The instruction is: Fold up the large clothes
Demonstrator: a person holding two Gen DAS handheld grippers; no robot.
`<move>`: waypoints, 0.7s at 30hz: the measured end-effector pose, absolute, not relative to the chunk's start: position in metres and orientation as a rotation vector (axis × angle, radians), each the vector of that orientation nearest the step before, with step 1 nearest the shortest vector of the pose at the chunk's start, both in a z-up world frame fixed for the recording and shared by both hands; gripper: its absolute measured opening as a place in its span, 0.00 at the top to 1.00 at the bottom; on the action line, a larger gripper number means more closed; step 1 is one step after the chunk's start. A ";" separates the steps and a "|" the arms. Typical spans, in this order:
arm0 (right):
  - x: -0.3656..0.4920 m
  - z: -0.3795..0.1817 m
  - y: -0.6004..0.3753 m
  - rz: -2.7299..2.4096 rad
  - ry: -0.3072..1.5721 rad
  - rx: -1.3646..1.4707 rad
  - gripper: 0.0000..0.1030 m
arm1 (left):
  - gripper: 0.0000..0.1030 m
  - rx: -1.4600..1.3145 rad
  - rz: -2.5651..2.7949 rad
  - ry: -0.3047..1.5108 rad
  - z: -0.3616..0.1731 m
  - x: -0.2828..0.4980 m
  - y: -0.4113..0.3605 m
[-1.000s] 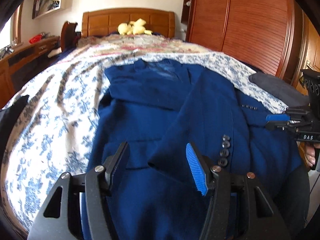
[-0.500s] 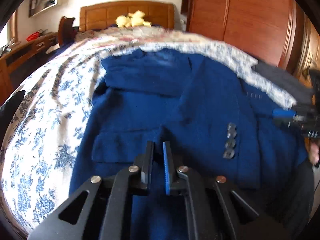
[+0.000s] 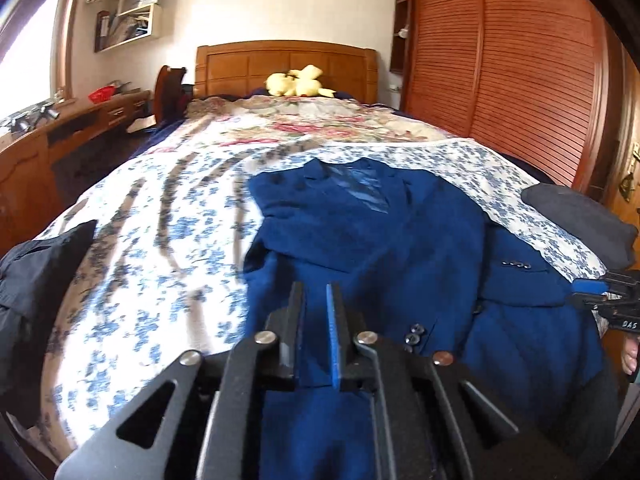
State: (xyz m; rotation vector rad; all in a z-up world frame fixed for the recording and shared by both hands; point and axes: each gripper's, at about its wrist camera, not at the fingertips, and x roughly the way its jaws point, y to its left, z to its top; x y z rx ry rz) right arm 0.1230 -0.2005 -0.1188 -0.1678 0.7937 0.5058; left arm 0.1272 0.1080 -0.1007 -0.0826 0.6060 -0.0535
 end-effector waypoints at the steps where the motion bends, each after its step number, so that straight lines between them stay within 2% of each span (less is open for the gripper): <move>1: 0.121 -0.117 -0.202 0.503 0.790 -0.165 0.69 | 0.83 -0.096 -0.051 0.609 -0.099 0.123 0.114; 5: 0.113 -0.109 -0.220 0.480 0.770 -0.148 0.63 | 0.66 -0.113 -0.038 0.615 -0.099 0.103 0.130; 10: 0.111 -0.113 -0.244 0.441 0.778 -0.128 0.56 | 0.60 -0.072 0.011 0.645 -0.108 0.078 0.140; 14: 0.112 -0.122 -0.264 0.410 0.798 -0.111 0.56 | 0.55 -0.070 0.030 0.674 -0.115 0.069 0.145; 21: 0.116 -0.134 -0.290 0.376 0.832 -0.099 0.55 | 0.53 -0.069 0.041 0.709 -0.125 0.065 0.144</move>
